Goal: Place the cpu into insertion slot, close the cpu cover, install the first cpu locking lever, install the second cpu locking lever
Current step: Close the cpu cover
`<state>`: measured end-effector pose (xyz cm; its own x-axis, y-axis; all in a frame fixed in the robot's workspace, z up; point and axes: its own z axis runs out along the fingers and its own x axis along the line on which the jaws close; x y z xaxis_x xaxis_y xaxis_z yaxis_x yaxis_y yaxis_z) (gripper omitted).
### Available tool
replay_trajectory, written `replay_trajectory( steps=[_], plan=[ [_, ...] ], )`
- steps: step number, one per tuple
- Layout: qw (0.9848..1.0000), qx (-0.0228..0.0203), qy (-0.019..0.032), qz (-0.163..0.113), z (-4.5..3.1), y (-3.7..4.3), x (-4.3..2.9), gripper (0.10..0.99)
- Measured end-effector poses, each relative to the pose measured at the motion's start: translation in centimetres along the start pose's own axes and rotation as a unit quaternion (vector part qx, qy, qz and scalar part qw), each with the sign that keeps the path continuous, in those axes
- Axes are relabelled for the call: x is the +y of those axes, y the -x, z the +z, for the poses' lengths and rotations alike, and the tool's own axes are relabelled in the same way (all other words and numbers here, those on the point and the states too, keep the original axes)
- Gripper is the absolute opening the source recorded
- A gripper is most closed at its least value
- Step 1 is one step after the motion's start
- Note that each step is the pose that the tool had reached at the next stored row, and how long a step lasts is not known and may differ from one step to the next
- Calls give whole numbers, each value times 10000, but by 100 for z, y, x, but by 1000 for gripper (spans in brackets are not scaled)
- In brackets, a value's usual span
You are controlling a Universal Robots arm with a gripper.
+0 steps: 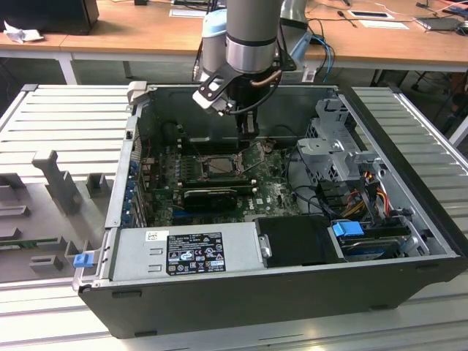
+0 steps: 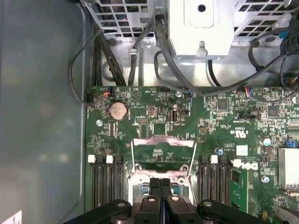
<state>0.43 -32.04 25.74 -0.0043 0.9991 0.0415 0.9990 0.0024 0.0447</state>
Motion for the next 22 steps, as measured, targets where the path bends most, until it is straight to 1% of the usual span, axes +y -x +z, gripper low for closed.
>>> replay_trajectory(
  steps=[5, 8, 15, 21, 22],
  plan=[
    [10000, 1, -10, 1, -83, -5, 35, 106],
    [10000, 1, -15, 1, -83, -6, 69, 106],
    [10000, -3, -26, 0, -78, -5, 191, 106],
    [10000, -3, -26, 1, -62, -4, 335, 106],
    [10000, -3, -26, 1, -53, -4, 347, 106]
  ],
)
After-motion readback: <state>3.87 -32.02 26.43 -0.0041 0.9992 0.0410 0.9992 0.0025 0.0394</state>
